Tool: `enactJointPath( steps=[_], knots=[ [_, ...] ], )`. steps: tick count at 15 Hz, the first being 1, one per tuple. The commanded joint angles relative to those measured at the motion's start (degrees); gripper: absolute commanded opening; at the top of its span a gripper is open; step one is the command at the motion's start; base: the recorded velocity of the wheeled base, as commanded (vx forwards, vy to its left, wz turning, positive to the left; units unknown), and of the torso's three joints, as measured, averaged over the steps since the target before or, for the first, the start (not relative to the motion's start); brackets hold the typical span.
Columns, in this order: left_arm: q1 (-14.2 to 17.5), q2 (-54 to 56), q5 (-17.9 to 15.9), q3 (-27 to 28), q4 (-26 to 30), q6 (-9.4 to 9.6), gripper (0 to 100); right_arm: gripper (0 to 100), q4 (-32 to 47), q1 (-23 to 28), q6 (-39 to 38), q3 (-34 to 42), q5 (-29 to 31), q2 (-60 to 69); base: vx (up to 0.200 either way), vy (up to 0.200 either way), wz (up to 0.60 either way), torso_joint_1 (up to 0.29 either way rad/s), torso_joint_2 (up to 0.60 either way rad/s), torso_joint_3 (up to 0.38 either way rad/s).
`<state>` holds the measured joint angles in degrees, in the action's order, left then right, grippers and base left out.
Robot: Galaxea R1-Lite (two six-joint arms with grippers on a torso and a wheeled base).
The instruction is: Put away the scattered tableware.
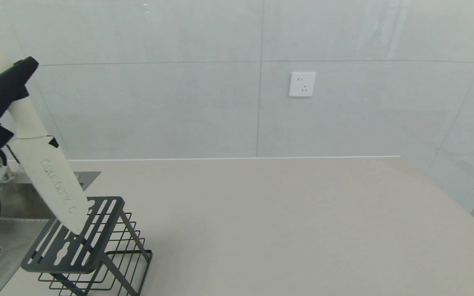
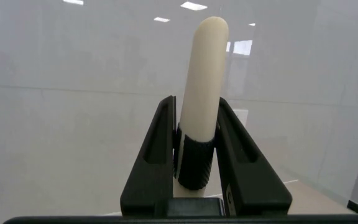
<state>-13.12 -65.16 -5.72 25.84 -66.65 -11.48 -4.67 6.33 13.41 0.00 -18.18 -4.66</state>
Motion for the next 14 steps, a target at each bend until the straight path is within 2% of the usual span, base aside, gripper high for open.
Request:
enactJointPath(
  steps=[1,3,4,7,9,10,12,14],
  knots=[
    [-0.24,-3.66,0.88,0.35,0.02,-0.03,0,100,0.01,0.00,0.04,0.00,-0.02,-0.18,0.000,0.000,0.00,0.000,0.00,0.000],
    [-1.21,-4.10,6.77,0.79,0.64,-0.03,0,100,0.01,0.00,0.04,0.00,-0.02,-0.18,0.000,0.000,0.00,0.000,0.00,0.000],
    [-2.35,-4.10,7.91,1.49,1.87,-0.12,0,100,0.01,0.00,0.04,0.00,-0.46,-0.18,0.000,0.000,0.00,0.000,0.00,0.000],
    [-2.79,-4.10,8.79,4.39,2.31,0.06,0,100,0.01,0.00,0.04,0.00,-0.90,-0.18,0.000,0.000,0.00,0.000,0.00,0.000],
    [-6.39,-4.01,12.75,8.26,4.95,0.15,0,100,0.01,0.00,0.04,0.00,-1.42,-0.18,0.000,0.000,0.00,0.000,0.00,0.000],
    [-7.54,-3.75,14.24,9.58,6.27,0.76,0,100,0.10,0.00,0.04,0.00,-1.42,-0.18,0.000,0.000,0.00,0.000,0.00,0.000],
    [-7.80,-3.57,14.33,9.49,6.79,2.34,0,100,0.01,0.00,0.04,0.00,-1.42,-0.18,0.000,0.000,0.00,0.000,0.00,0.000],
    [-7.71,-3.57,15.03,9.14,7.14,2.87,0,100,0.01,0.00,0.04,0.00,-1.42,-0.18,0.000,0.000,0.00,0.000,0.00,0.000]
  ],
)
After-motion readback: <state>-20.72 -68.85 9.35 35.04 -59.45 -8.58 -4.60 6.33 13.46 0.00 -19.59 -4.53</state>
